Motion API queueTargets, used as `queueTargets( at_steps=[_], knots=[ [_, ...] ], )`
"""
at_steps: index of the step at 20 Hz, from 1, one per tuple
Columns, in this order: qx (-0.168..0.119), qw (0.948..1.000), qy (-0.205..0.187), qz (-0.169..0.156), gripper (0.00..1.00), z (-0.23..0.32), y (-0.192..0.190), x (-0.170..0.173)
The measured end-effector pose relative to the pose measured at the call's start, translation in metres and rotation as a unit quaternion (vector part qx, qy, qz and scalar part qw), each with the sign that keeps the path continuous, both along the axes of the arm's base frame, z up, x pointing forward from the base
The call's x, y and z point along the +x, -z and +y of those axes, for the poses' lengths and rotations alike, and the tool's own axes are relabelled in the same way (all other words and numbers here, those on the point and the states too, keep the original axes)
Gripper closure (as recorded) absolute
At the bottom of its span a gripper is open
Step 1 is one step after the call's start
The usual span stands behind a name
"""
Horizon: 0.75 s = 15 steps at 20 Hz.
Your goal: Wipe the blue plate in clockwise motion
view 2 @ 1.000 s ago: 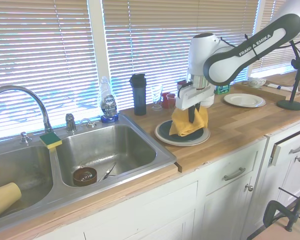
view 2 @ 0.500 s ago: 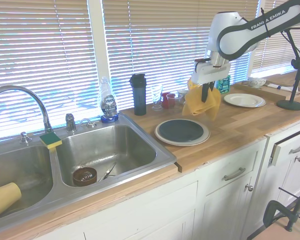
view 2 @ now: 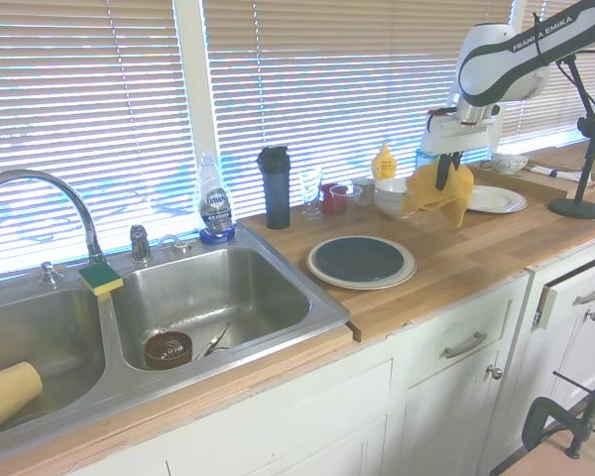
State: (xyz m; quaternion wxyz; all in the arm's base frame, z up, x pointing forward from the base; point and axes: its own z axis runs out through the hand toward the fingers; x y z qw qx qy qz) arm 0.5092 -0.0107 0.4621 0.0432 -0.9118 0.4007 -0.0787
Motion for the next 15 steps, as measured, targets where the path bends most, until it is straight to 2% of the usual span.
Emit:
queueTargets(
  at_steps=[4,8,14,15],
  knots=[
    [0.001,0.9996,0.007,0.028,1.00,-0.013,0.044,0.012],
    [0.001,0.9986,-0.003,0.052,1.00,-0.002,0.087,0.021],
    [0.000,0.9976,-0.030,0.063,1.00,0.031,0.100,0.021],
    [0.000,0.9974,-0.033,0.064,0.00,0.034,0.101,0.021]
  ],
)
